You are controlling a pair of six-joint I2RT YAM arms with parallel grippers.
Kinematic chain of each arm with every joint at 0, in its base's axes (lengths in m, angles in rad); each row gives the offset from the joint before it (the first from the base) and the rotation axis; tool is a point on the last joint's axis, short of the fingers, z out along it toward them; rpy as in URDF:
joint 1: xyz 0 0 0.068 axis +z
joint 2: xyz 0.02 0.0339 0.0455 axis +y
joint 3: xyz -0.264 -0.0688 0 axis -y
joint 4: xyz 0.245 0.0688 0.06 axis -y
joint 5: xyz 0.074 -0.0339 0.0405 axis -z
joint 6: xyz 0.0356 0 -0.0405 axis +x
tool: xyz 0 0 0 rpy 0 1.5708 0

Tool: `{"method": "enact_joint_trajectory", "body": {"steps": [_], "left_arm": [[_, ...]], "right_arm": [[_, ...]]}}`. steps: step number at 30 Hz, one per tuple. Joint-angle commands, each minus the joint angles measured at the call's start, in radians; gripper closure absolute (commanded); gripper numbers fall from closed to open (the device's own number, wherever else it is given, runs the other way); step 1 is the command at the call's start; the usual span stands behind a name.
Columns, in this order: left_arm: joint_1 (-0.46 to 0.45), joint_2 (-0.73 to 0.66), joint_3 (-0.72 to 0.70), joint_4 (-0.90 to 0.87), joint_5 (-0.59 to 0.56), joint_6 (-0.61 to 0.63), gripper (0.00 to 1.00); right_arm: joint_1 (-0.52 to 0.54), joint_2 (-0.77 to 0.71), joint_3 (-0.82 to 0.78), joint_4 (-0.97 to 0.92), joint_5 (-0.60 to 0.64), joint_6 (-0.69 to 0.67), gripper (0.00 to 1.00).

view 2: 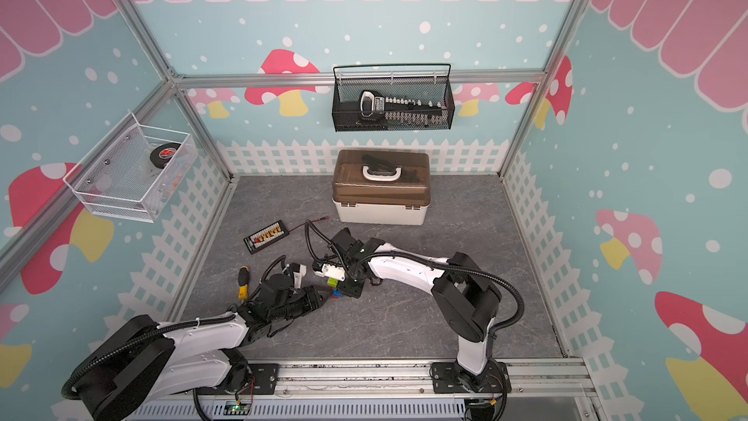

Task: Assemble the letter y with lego
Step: Assemble the lego brick with the lego brick.

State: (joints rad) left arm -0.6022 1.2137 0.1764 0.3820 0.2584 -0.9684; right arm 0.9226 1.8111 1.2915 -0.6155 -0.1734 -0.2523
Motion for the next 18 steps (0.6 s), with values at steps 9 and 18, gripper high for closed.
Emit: {"method": "enact_joint_trajectory", "body": {"steps": [9, 18], "left_arm": [[0.011, 0.021, -0.012, -0.083, -0.033, 0.007, 0.45], [0.014, 0.018, -0.024, -0.082, -0.044, -0.001, 0.48]], "right_arm": [[0.015, 0.041, 0.046, -0.041, 0.020, -0.050, 0.75], [0.015, 0.032, 0.058, -0.018, 0.014, -0.033, 0.75]]}}
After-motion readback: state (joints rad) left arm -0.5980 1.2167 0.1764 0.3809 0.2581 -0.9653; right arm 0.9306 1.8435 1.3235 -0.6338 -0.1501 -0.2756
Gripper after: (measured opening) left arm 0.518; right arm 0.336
